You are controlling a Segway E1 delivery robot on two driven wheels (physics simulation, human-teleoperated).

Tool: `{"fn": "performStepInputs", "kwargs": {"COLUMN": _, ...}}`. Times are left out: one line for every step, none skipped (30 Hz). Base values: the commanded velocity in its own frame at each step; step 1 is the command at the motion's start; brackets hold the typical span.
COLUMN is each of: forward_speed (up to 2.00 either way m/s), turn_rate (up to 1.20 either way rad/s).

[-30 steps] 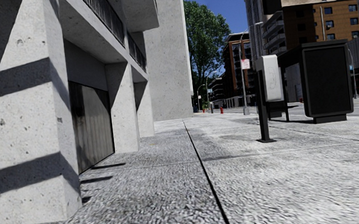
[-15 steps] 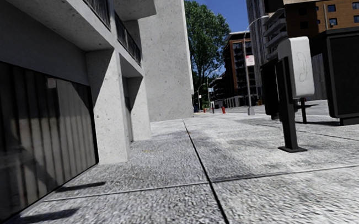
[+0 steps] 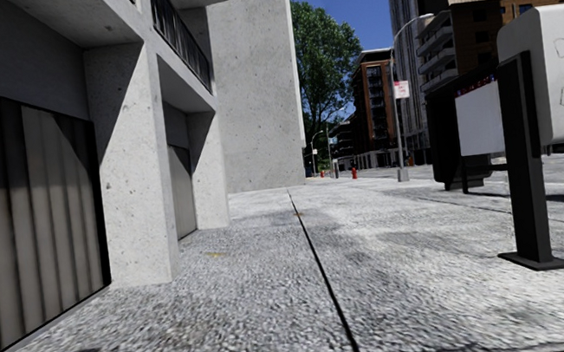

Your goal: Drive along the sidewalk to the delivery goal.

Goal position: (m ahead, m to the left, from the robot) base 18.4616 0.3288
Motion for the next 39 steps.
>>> {"fn": "performStepInputs", "kwargs": {"forward_speed": 2.00, "turn_rate": 0.00}}
{"fn": "performStepInputs", "kwargs": {"forward_speed": 2.00, "turn_rate": 0.00}}
{"fn": "performStepInputs", "kwargs": {"forward_speed": 2.00, "turn_rate": 0.00}}
{"fn": "performStepInputs", "kwargs": {"forward_speed": 2.00, "turn_rate": 0.00}}
{"fn": "performStepInputs", "kwargs": {"forward_speed": 2.00, "turn_rate": 0.00}}
{"fn": "performStepInputs", "kwargs": {"forward_speed": 2.00, "turn_rate": 0.00}}
{"fn": "performStepInputs", "kwargs": {"forward_speed": 2.00, "turn_rate": 0.00}}
{"fn": "performStepInputs", "kwargs": {"forward_speed": 2.00, "turn_rate": 0.00}}
{"fn": "performStepInputs", "kwargs": {"forward_speed": 2.00, "turn_rate": 0.00}}
{"fn": "performStepInputs", "kwargs": {"forward_speed": 2.00, "turn_rate": 0.00}}
{"fn": "performStepInputs", "kwargs": {"forward_speed": 2.00, "turn_rate": 0.00}}
{"fn": "performStepInputs", "kwargs": {"forward_speed": 2.00, "turn_rate": 0.00}}
{"fn": "performStepInputs", "kwargs": {"forward_speed": 2.00, "turn_rate": 0.00}}
{"fn": "performStepInputs", "kwargs": {"forward_speed": 2.00, "turn_rate": 0.00}}
{"fn": "performStepInputs", "kwargs": {"forward_speed": 2.00, "turn_rate": 0.00}}
{"fn": "performStepInputs", "kwargs": {"forward_speed": 2.00, "turn_rate": 0.00}}
{"fn": "performStepInputs", "kwargs": {"forward_speed": 2.00, "turn_rate": 0.00}}
{"fn": "performStepInputs", "kwargs": {"forward_speed": 2.00, "turn_rate": 0.00}}
{"fn": "performStepInputs", "kwargs": {"forward_speed": 2.00, "turn_rate": 0.00}}
{"fn": "performStepInputs", "kwargs": {"forward_speed": 2.00, "turn_rate": 0.00}}
{"fn": "performStepInputs", "kwargs": {"forward_speed": 2.00, "turn_rate": 0.00}}
{"fn": "performStepInputs", "kwargs": {"forward_speed": 2.00, "turn_rate": 0.00}}
{"fn": "performStepInputs", "kwargs": {"forward_speed": 2.00, "turn_rate": 0.00}}
{"fn": "performStepInputs", "kwargs": {"forward_speed": 2.00, "turn_rate": 0.00}}
{"fn": "performStepInputs", "kwargs": {"forward_speed": 2.00, "turn_rate": 0.00}}
{"fn": "performStepInputs", "kwargs": {"forward_speed": 2.00, "turn_rate": 0.00}}
{"fn": "performStepInputs", "kwargs": {"forward_speed": 2.00, "turn_rate": 0.00}}
{"fn": "performStepInputs", "kwargs": {"forward_speed": 2.00, "turn_rate": 0.00}}
{"fn": "performStepInputs", "kwargs": {"forward_speed": 2.00, "turn_rate": 0.00}}
{"fn": "performStepInputs", "kwargs": {"forward_speed": 2.00, "turn_rate": 0.00}}
{"fn": "performStepInputs", "kwargs": {"forward_speed": 2.00, "turn_rate": 0.00}}
{"fn": "performStepInputs", "kwargs": {"forward_speed": 2.00, "turn_rate": 0.00}}
{"fn": "performStepInputs", "kwargs": {"forward_speed": 2.00, "turn_rate": 0.00}}
{"fn": "performStepInputs", "kwargs": {"forward_speed": 2.00, "turn_rate": 0.00}}
{"fn": "performStepInputs", "kwargs": {"forward_speed": 2.00, "turn_rate": 0.00}}
{"fn": "performStepInputs", "kwargs": {"forward_speed": 2.00, "turn_rate": 0.00}}
{"fn": "performStepInputs", "kwargs": {"forward_speed": 2.00, "turn_rate": 0.00}}
{"fn": "performStepInputs", "kwargs": {"forward_speed": 2.00, "turn_rate": 0.00}}
{"fn": "performStepInputs", "kwargs": {"forward_speed": 2.00, "turn_rate": 0.00}}
